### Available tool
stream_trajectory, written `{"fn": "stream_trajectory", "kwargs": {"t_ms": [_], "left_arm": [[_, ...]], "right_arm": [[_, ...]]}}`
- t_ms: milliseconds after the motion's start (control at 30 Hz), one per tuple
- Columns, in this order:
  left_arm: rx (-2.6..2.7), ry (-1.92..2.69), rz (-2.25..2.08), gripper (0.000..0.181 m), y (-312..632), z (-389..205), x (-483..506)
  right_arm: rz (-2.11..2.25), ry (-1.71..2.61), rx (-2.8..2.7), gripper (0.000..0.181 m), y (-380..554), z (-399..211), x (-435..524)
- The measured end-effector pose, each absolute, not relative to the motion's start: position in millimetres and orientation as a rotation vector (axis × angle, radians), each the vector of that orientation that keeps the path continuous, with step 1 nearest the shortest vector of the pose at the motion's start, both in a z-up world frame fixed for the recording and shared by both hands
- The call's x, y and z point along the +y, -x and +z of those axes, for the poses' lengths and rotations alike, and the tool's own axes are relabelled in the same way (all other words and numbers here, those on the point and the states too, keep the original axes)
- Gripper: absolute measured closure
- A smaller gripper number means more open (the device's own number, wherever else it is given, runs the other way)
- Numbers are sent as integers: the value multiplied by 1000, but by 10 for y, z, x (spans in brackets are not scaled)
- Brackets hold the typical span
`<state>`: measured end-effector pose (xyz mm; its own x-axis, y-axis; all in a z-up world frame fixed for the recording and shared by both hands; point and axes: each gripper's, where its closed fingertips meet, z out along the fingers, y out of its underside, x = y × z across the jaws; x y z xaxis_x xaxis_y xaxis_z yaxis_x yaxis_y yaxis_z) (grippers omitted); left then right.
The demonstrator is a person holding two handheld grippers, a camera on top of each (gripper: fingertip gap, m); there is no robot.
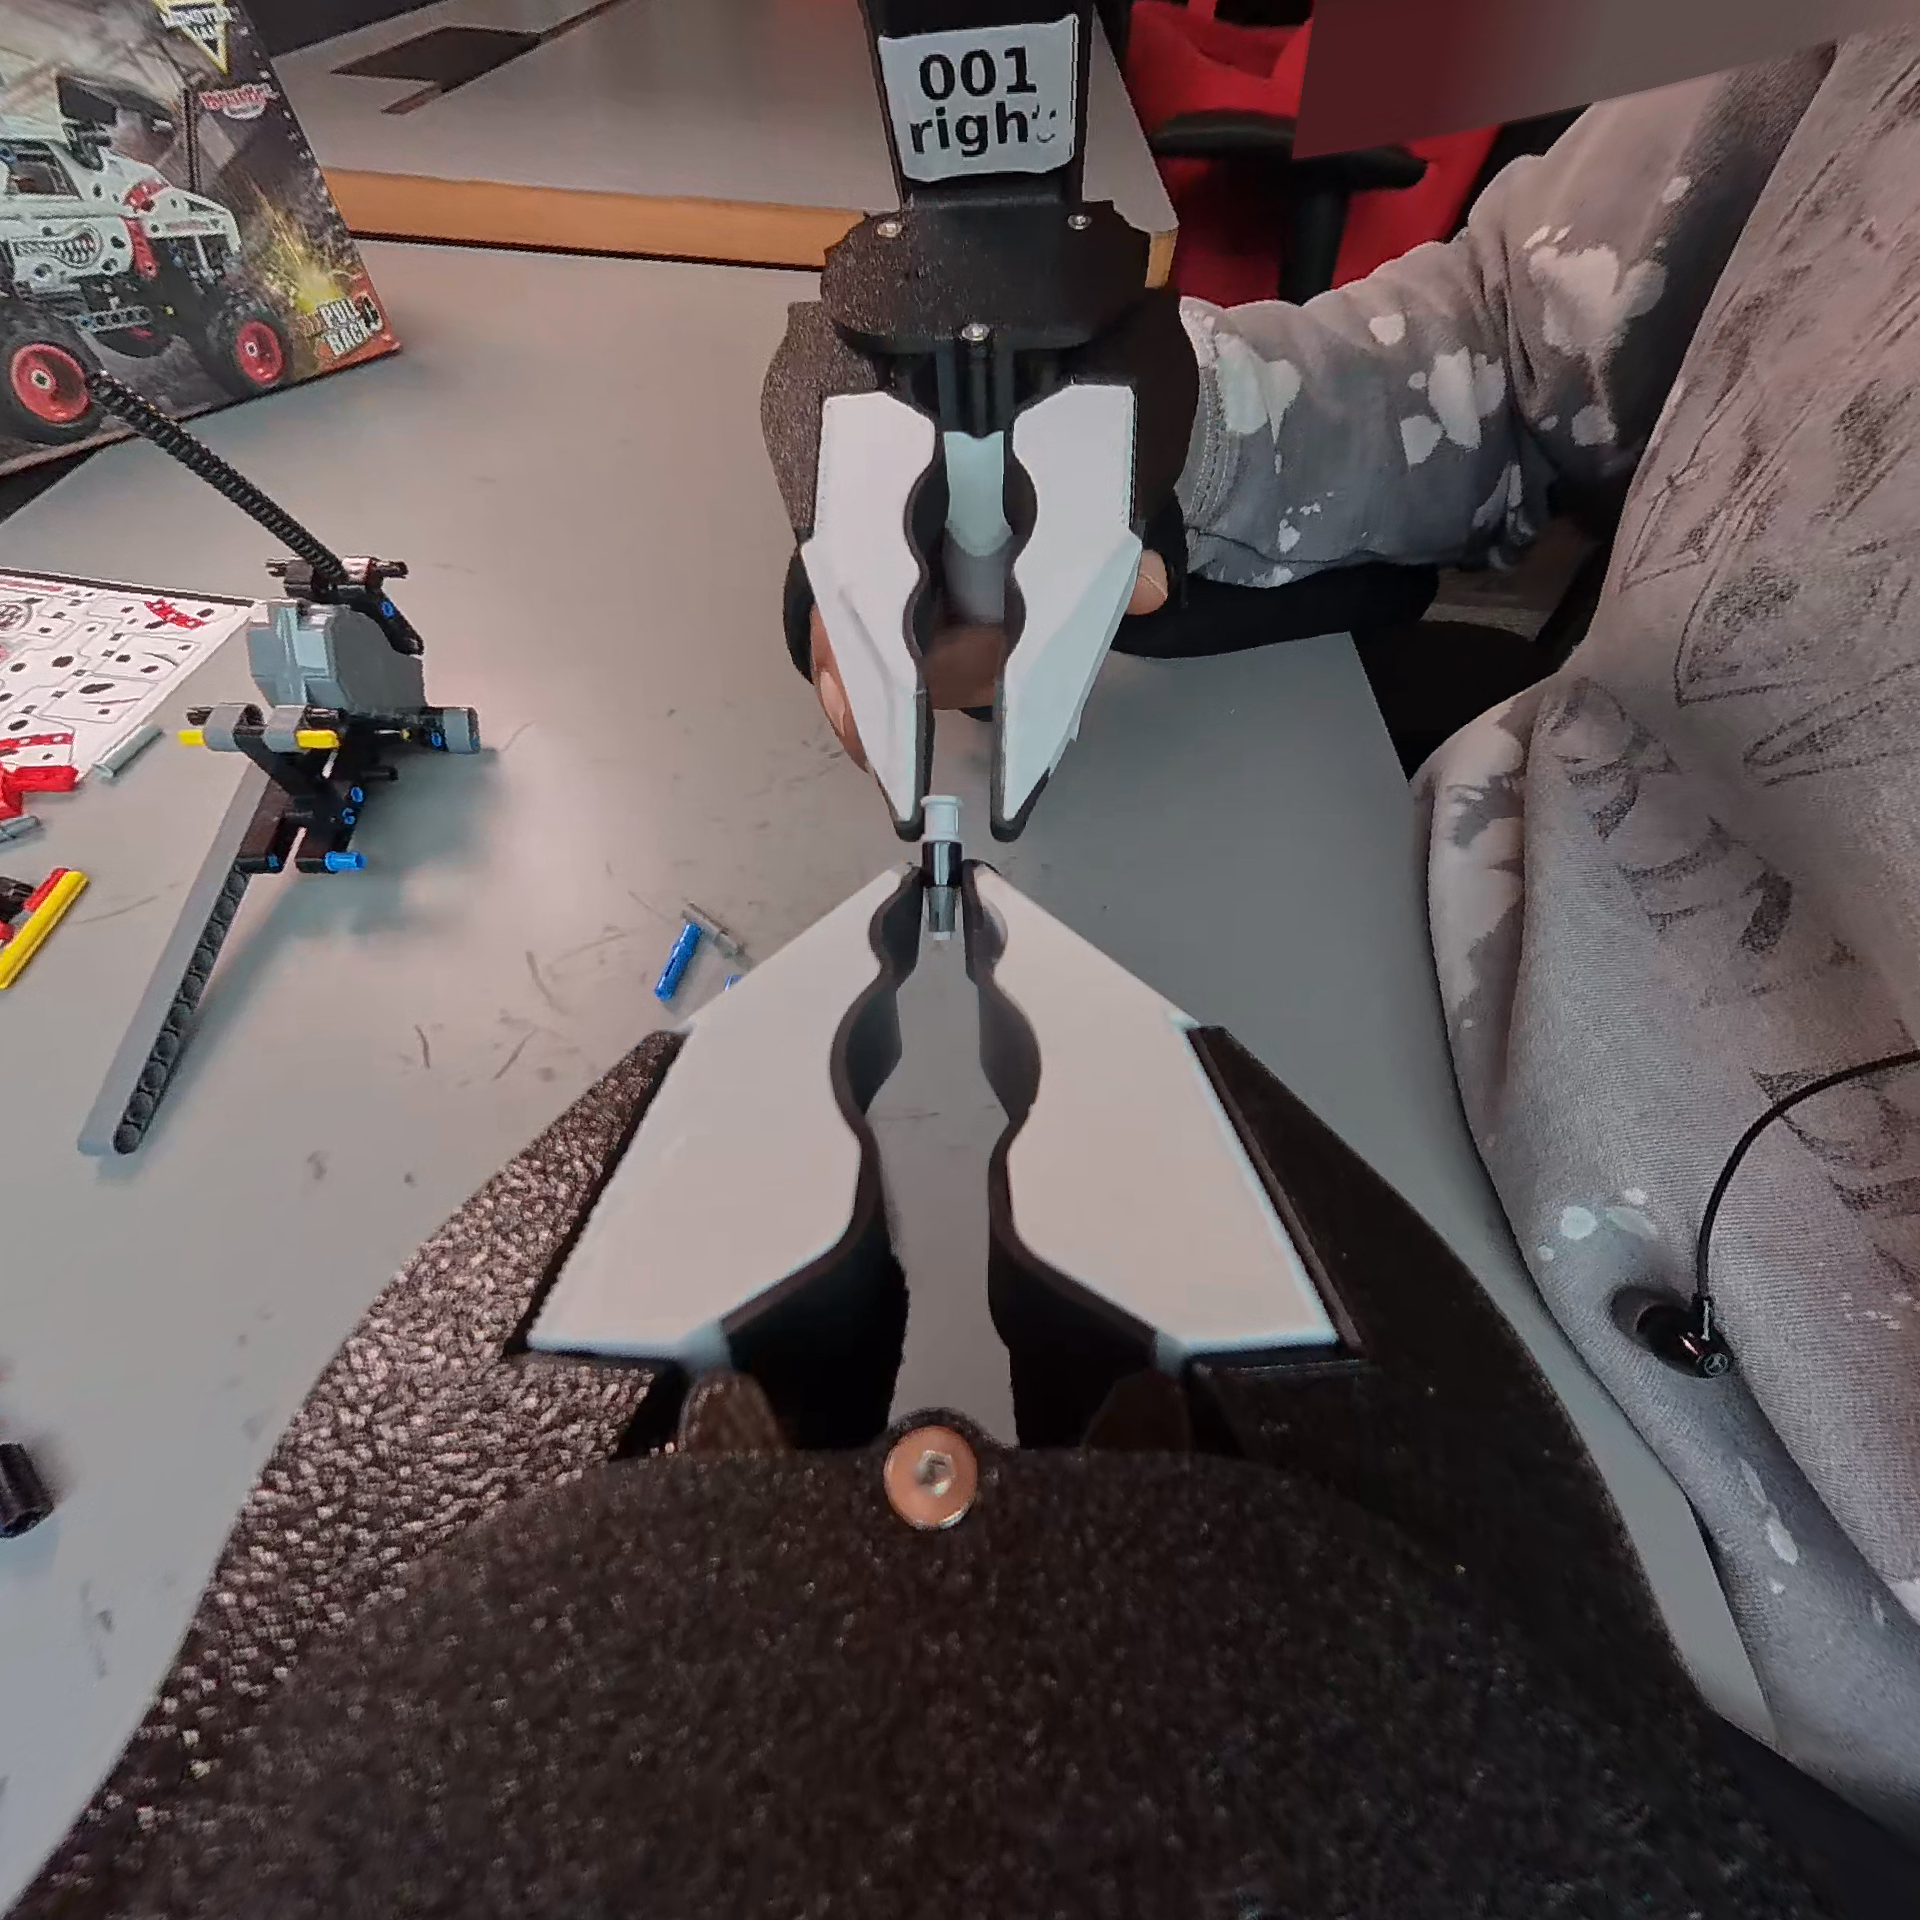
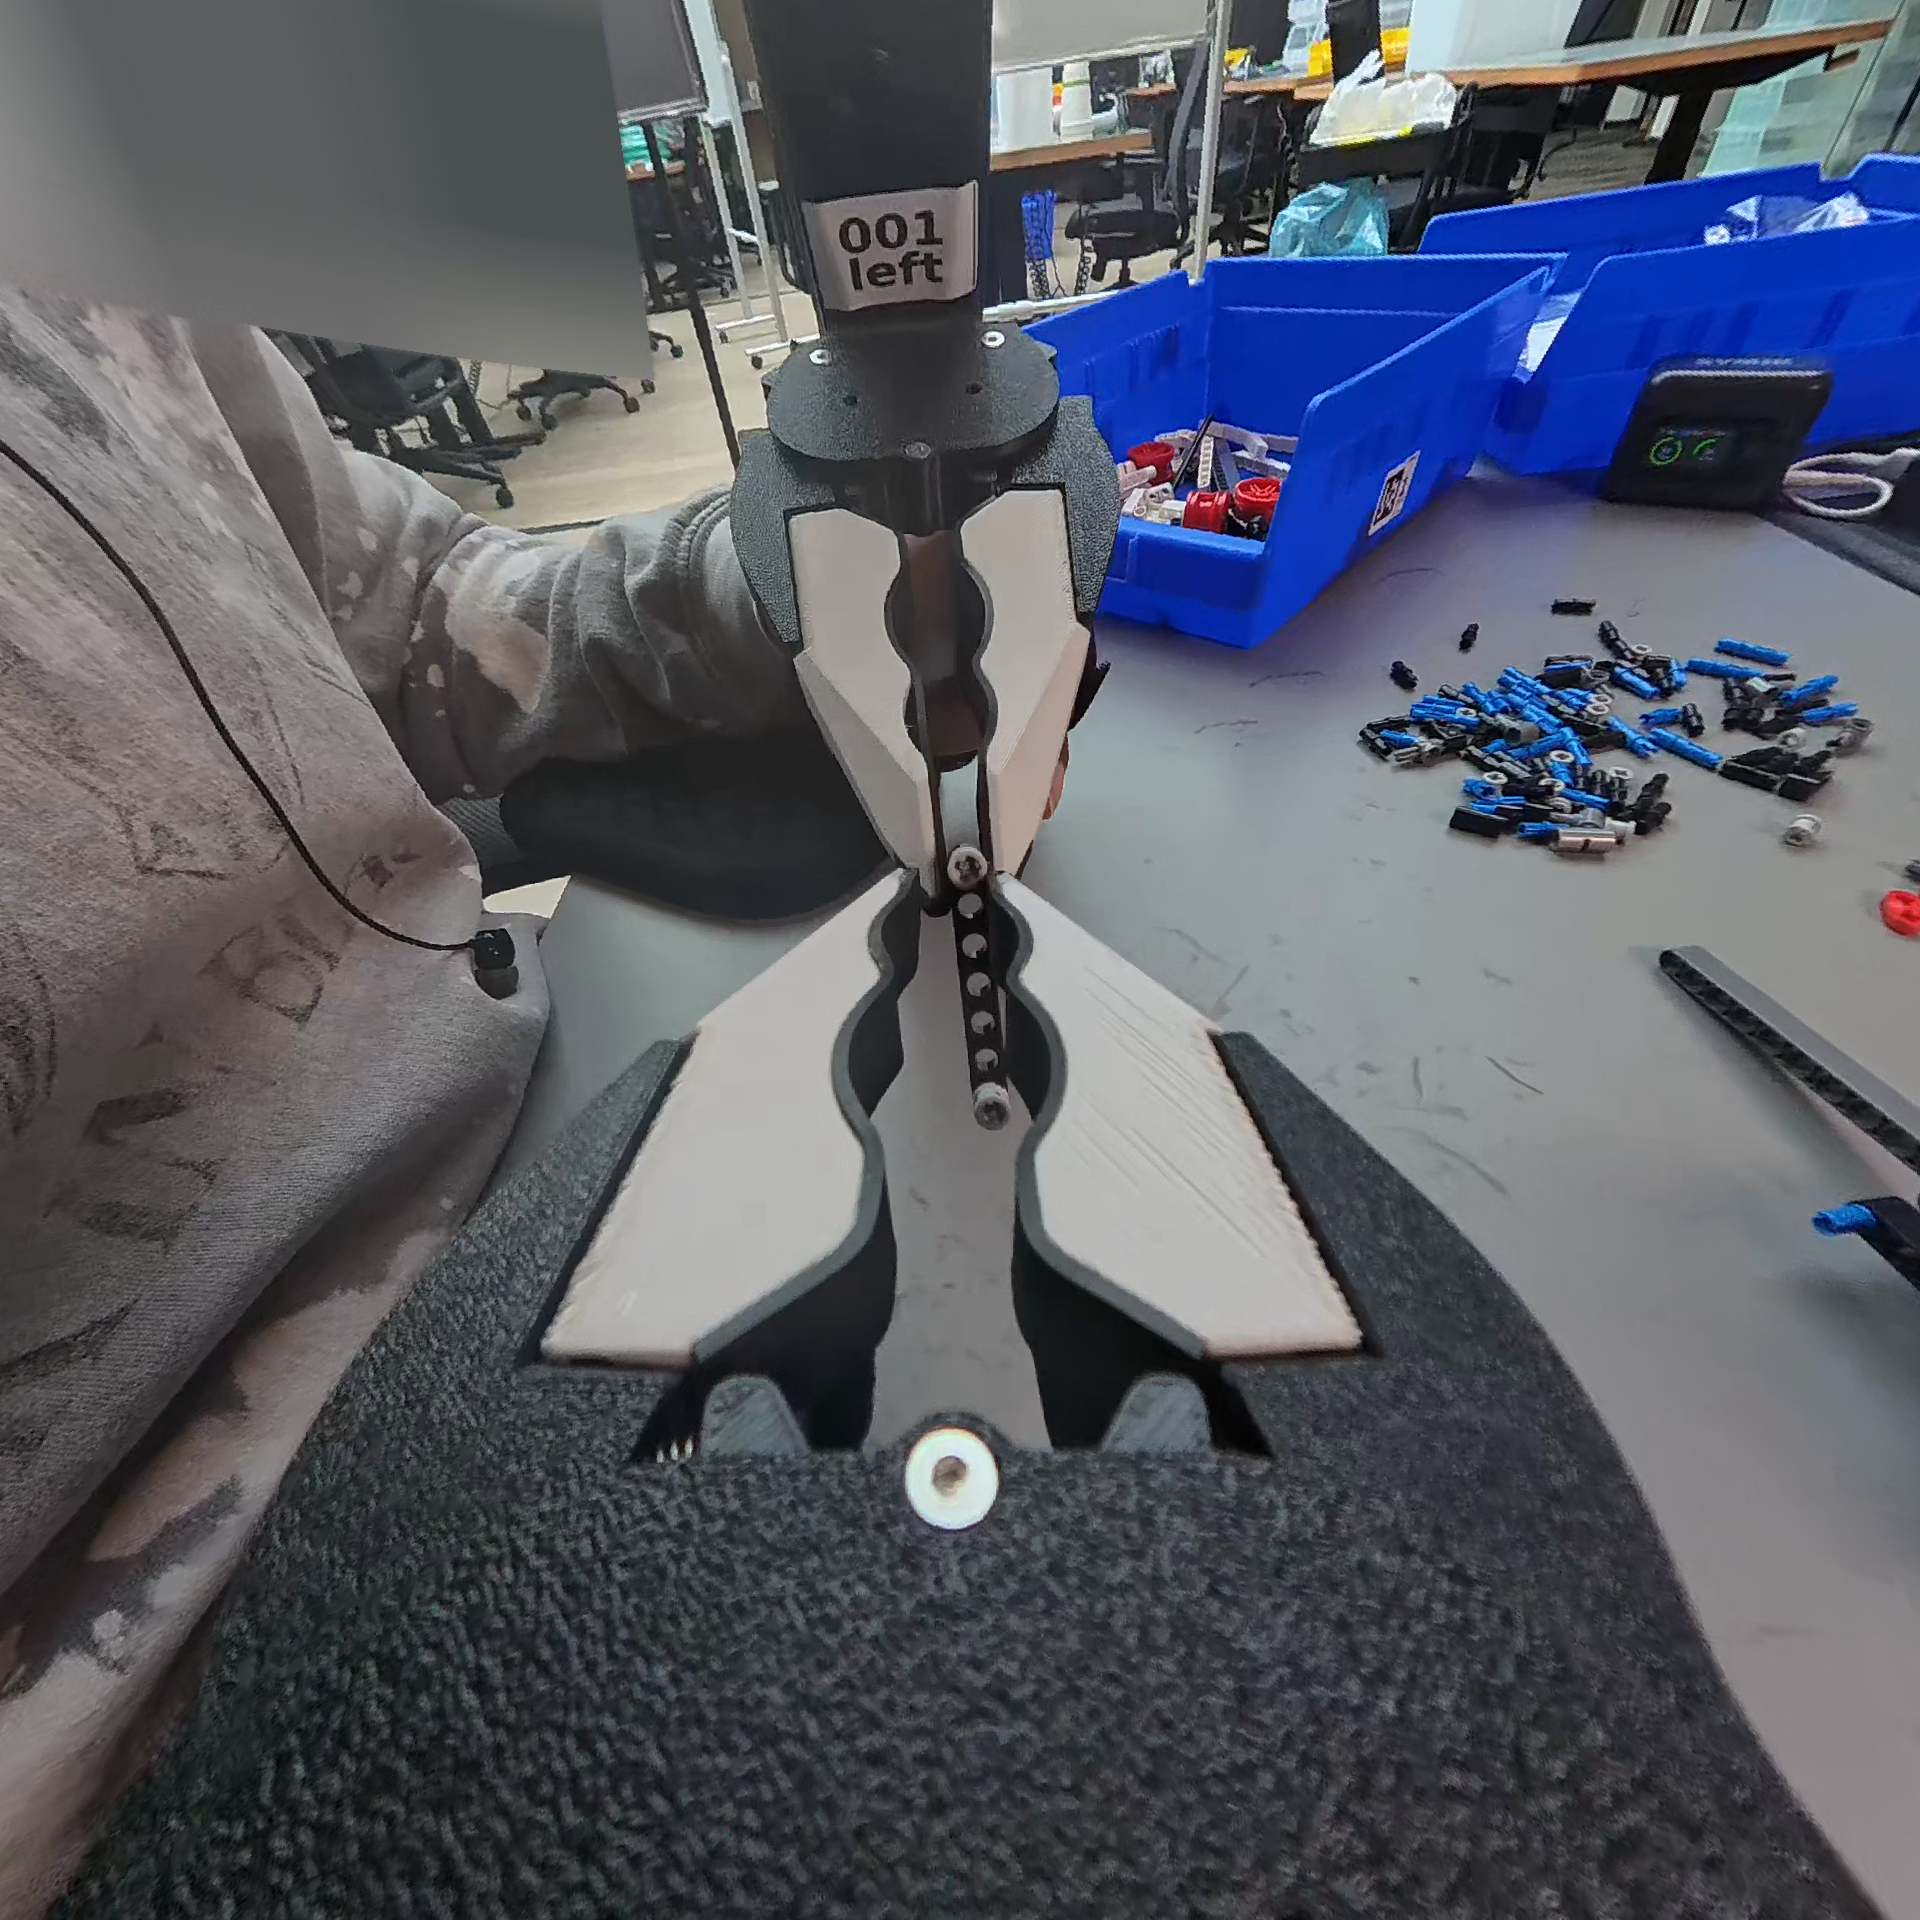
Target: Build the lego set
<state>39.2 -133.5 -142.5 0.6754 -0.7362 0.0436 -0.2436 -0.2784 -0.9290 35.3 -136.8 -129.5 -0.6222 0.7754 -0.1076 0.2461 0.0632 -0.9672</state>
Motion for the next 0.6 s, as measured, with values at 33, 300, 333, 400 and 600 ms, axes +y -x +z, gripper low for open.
{"fn": "stream_trajectory", "kwargs": {"t_ms": [33, 300, 333, 400, 600], "left_arm": [[779, 1842, -580, 173, -394, -1439, -1334], [799, 1860, -609, 173, -437, -1474, -1364], [802, 1862, -634, 173, -457, -1477, -1379], [808, 1875, -694, 173, -497, -1507, -1409], [878, 1886, -874, 174, -622, -1581, -1526]], "right_arm": [[1578, 1021, -1907, 170, -346, -1312, -1371], [1549, 1001, -1942, 175, -357, -1343, -1391], [1532, 969, -1954, 175, -371, -1342, -1403], [1473, 892, -2000, 176, -402, -1369, -1434], [1333, 699, -2152, 177, -517, -1462, -1531]]}}
